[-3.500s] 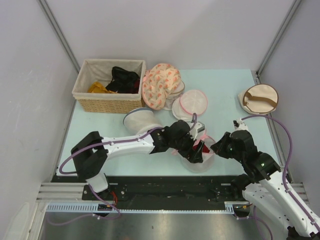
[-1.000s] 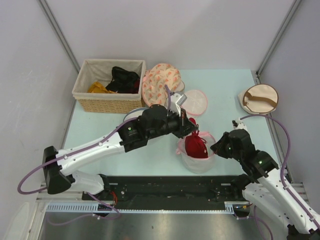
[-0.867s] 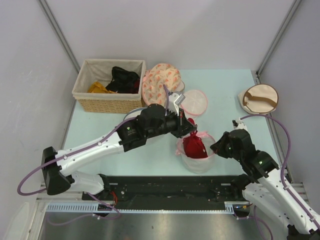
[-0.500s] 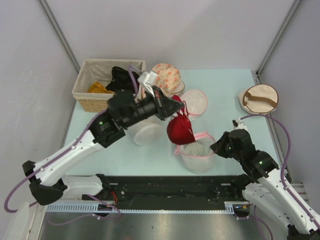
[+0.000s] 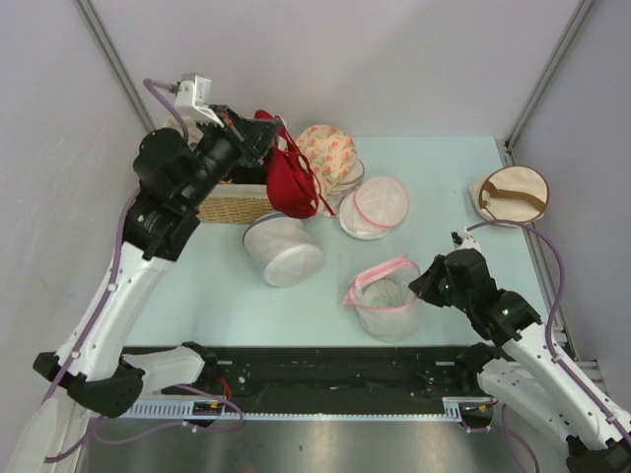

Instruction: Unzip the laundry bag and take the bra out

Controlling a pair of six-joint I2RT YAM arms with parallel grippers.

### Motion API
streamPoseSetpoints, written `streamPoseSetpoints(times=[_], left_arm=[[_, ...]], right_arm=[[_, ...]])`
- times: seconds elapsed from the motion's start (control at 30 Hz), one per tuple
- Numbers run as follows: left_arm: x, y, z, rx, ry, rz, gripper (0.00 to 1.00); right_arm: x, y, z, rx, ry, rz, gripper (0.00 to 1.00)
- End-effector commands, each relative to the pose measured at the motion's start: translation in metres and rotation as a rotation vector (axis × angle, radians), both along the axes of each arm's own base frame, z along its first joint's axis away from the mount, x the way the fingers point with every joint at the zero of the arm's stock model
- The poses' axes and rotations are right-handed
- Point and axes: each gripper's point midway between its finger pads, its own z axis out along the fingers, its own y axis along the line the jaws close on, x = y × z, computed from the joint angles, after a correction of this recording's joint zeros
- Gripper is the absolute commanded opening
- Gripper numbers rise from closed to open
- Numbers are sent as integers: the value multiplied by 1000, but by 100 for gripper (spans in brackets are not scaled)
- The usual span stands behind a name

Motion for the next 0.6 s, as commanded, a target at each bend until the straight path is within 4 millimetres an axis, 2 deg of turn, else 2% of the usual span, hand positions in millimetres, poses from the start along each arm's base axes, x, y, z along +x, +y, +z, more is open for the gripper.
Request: streamPoseSetpoints(times=[0.0,0.07,0.1,0.17,0.23,0.37,0.4,0.53,0.57], left_arm=[[64,33,-18,29,32,121,0],[82,42,-20,13,48,139,0],[105,53,-34,19,80,180,0],[123,62,-37,18,97,207,0],[151,75,-53,29,138,244,0],[184,104,-68,19,177,322,0],[191,117,-70,12,176,354,1],[219,152,-93,10,223,460,0],[230,163,-106,20,247,511,0]], right_arm=[[11,13,8,33,-28,24,0],[11,15,5,30,-20,25,0],[13,15,4,24,-16,25,0],[15,16,2,18,-16,25,0],[17,17,0,9,-11,29,0],[22,23,-4,10,-2,36,0],[23,23,-5,8,0,33,0],[28,29,-8,17,11,42,0],[31,32,-9,21,12,46,0]])
